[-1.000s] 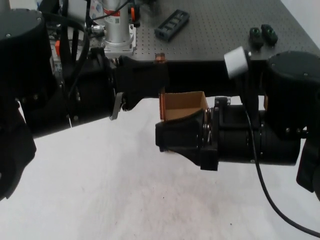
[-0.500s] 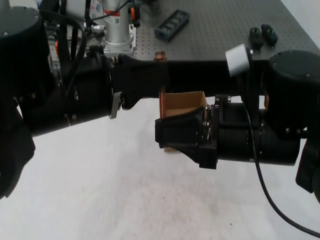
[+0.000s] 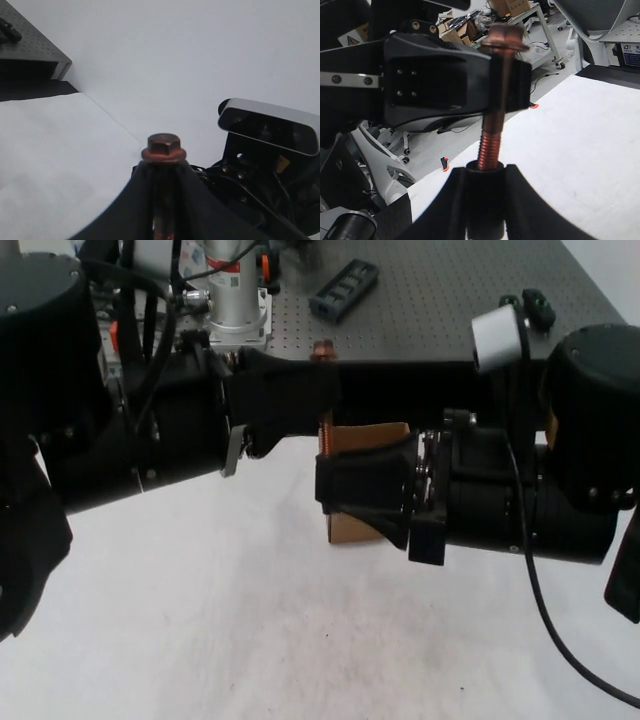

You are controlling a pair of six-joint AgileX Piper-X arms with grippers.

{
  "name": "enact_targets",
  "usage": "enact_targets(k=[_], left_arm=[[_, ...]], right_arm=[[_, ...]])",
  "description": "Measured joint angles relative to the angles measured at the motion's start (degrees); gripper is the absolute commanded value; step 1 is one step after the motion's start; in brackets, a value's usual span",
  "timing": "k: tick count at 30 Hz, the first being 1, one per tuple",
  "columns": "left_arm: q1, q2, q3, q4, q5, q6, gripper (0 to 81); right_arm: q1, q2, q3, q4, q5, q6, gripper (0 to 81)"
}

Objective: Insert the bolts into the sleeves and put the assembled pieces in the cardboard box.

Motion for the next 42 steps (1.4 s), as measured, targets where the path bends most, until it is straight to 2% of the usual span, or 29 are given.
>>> enact_targets(k=[6, 9, 11, 13, 14, 19, 22, 25, 26, 29, 31, 35, 36, 38, 42], left_arm=[[0.0, 0.0, 0.0, -0.5, 1.9, 2.8, 1.3], [0.0, 0.0, 0.0, -0.3, 2.5, 5.0, 15.9], [0.0, 0.0, 0.2, 0.2, 2.8, 7.0, 31.6], [0.0, 0.0, 0.2, 0.1, 2.8, 8.2, 38.9], [0.0, 0.0, 0.2, 0.1, 2.8, 9.1, 39.1], [0.0, 0.0, 0.2, 0.1, -0.3, 12.5, 39.1], [0.0, 0.0, 0.2, 0.1, -3.9, 13.0, 39.1], [0.0, 0.0, 0.2, 0.5, -6.8, 13.4, 39.1], [0.0, 0.0, 0.2, 0.5, -6.8, 13.4, 39.1], [0.0, 0.0, 0.2, 2.5, -10.4, 14.0, 38.0], [0.0, 0.0, 0.2, 3.9, -12.1, 14.2, 32.5], [0.0, 0.0, 0.2, 10.5, -18.6, 14.5, 5.5], [0.0, 0.0, 0.2, 11.9, -20.3, 14.7, 0.5], [0.0, 0.0, 0.2, 15.6, -24.2, 14.8, 0.2], [0.0, -0.6, 0.2, 22.8, -31.2, 15.1, 0.7]], right_arm=[[0.0, 0.0, 0.0, -0.3, 0.5, 0.0, 1.5], [0.0, 0.0, 0.0, -1.2, 0.5, 0.0, 1.5], [0.0, 0.0, 0.1, -1.7, 0.5, 0.0, 1.5], [0.0, 0.0, 0.1, -2.9, 1.4, 0.0, 1.5], [0.0, 0.0, 0.1, -3.6, 1.8, 0.0, 1.5], [0.0, 0.0, 0.1, -4.3, 3.4, -0.5, 1.5], [-0.9, 0.0, 0.1, -4.3, 7.8, -3.1, 1.5], [-3.9, 1.3, -0.7, -4.2, 13.4, -5.9, 1.5], [-6.4, 4.2, -2.7, -3.3, 16.5, -6.6, 1.5], [-9.4, 11.4, -7.5, -1.3, 21.1, -8.7, 1.5], [-10.5, 17.8, -12.3, 1.7, 24.0, -10.4, 1.5], [-11.8, 33.3, -22.9, 9.5, 29.4, -13.5, 1.5], [-11.9, 35.8, -28.4, 13.6, 30.8, -14.1, 1.5], [-11.8, 44.2, -37.3, 21.9, 32.6, -14.4, 1.5], [-11.8, 50.0, -43.1, 27.2, 33.5, -14.4, 1.5]])
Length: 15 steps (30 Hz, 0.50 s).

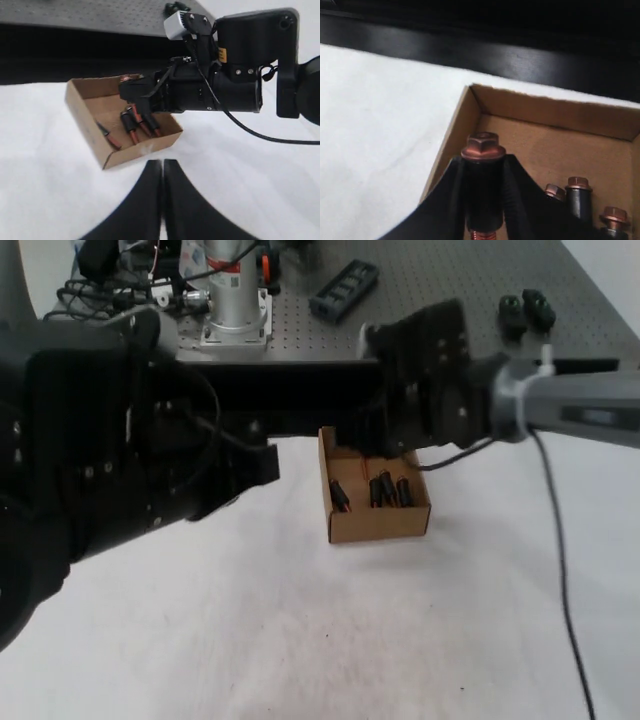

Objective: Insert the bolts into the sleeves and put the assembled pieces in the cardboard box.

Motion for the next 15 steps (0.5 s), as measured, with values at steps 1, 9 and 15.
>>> enact_targets(k=[1, 9, 15], left_arm=[[0.0, -0.5, 0.1, 2.0, -1.7, 0.0, 0.7], [0.0, -8.2, 6.8, 8.1, -6.7, -0.7, 0.7], [0.0, -20.5, 16.6, 13.2, -8.0, -4.3, 0.7]], right_arm=[[0.0, 1.5, -1.3, 1.2, 0.1, 0.0, 1.5], [-0.4, 5.3, -4.2, 6.4, -2.2, 0.1, 31.1], [-1.6, 2.9, -4.3, 8.5, -3.4, 0.1, 26.3]])
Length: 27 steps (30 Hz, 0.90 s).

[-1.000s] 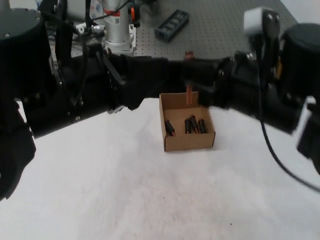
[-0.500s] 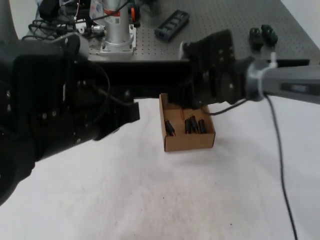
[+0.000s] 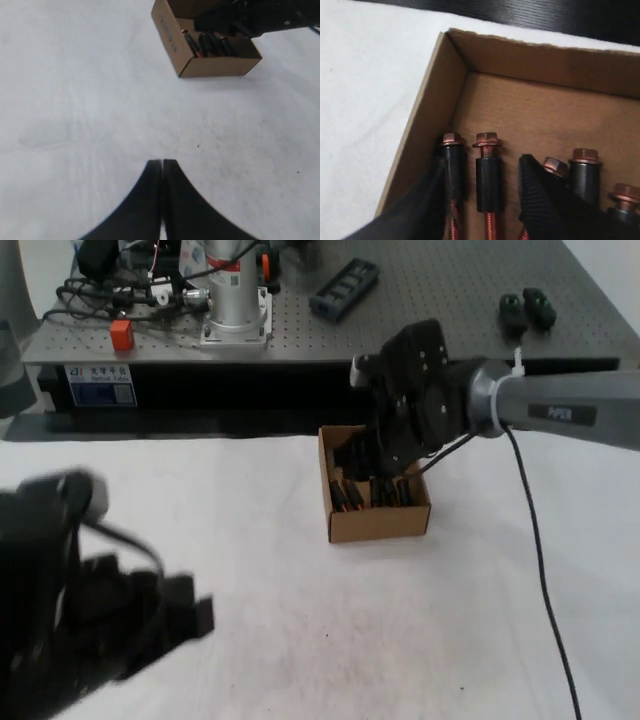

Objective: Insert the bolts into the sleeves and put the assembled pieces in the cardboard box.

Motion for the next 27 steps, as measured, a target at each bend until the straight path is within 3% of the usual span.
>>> enact_targets(k=[2, 6, 7, 13, 20, 27], left_arm=[[0.0, -3.2, 1.4, 3.4, -0.8, -0.2, 0.7], [0.0, -8.9, 2.3, 10.7, -2.2, -0.4, 0.7], [0.0, -8.9, 2.3, 10.9, -2.2, -0.4, 0.7], [0.0, -17.6, 5.4, 19.0, -2.8, -1.5, 0.7], [0.0, -21.6, 7.2, 19.0, -4.3, -1.7, 0.7], [0.0, -21.6, 7.2, 19.2, -4.3, -1.7, 0.7]], right_arm=[[-0.7, -3.2, 1.3, 1.4, -1.1, 0.0, 18.9], [-1.8, -20.6, 15.2, -2.5, -4.6, -0.1, 5.0], [-1.9, -29.7, 23.5, -4.2, -5.2, -0.1, 1.4], [-1.4, -59.4, 53.5, -4.9, -6.0, -0.1, 1.5], [-1.4, -70.5, 67.8, -4.4, -6.0, -0.1, 1.5], [-1.4, -73.7, 75.5, -4.4, -6.0, -0.1, 1.5]])
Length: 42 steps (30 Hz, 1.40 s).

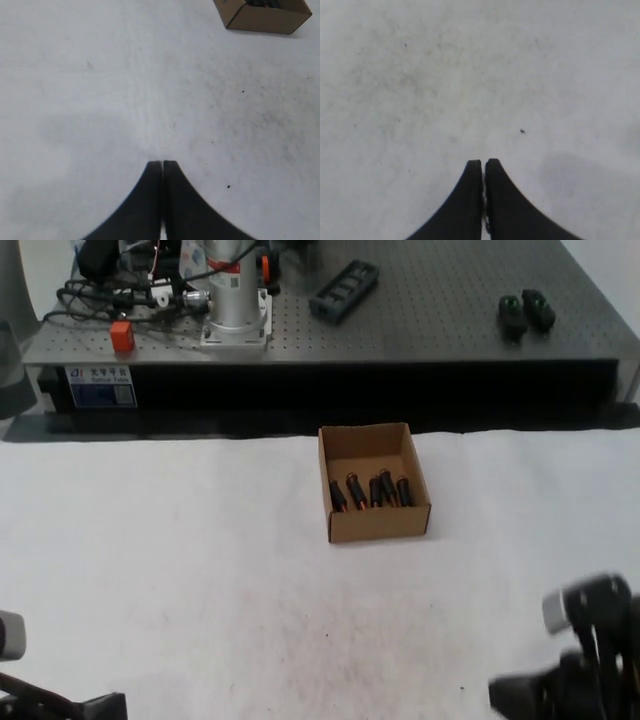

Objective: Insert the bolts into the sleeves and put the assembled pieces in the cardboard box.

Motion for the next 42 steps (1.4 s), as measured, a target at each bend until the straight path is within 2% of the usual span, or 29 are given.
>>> enact_targets(k=[13, 22, 31, 42], left_arm=[[0.0, 0.0, 0.0, 0.1, 0.0, 0.0, 0.7], [0.0, 0.0, 0.2, 0.0, 0.0, 0.0, 0.7], [0.0, -6.4, 10.4, -1.0, -0.1, 0.0, 0.7], [0.0, -10.8, 15.3, -0.3, -0.1, -0.1, 0.7]], right_arm=[[0.0, 0.0, 6.9, -1.1, 0.0, 0.2, 1.5], [0.0, -1.3, 7.0, -2.6, 0.0, 0.2, 1.5], [0.0, -9.2, 7.0, -2.6, 0.0, 0.2, 1.5], [0.0, -14.3, 9.3, -5.1, 0.0, 0.2, 1.5]])
